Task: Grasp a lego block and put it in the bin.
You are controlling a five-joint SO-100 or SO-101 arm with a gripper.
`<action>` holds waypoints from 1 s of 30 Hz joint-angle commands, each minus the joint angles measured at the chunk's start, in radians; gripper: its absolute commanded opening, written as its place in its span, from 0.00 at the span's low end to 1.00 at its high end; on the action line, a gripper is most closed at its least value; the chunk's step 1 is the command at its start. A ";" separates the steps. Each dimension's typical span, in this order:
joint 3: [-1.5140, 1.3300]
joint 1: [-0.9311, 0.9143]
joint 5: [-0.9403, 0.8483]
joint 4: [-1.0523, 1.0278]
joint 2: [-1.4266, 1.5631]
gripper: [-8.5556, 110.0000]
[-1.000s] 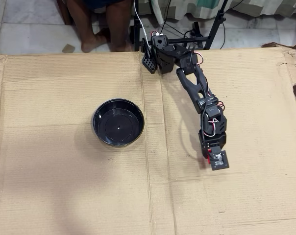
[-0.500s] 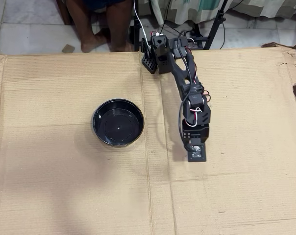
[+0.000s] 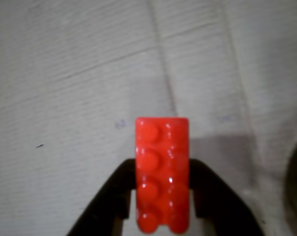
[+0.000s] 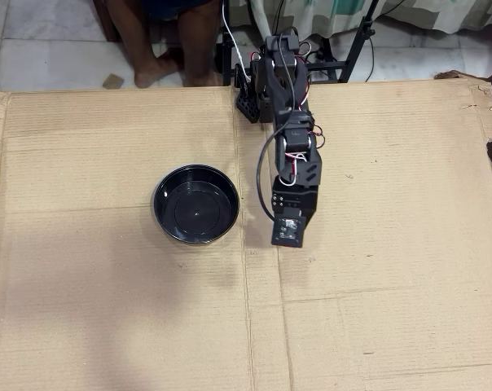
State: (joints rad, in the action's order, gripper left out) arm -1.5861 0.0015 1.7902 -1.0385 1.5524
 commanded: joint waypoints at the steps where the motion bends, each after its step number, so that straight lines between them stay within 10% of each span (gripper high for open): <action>1: -0.037 -0.035 -0.002 0.011 0.115 0.07; 30: -0.330 -0.420 -0.008 0.012 0.345 0.07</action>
State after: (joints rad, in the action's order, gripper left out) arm -1.9144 -0.4019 1.7902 -1.0385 1.8592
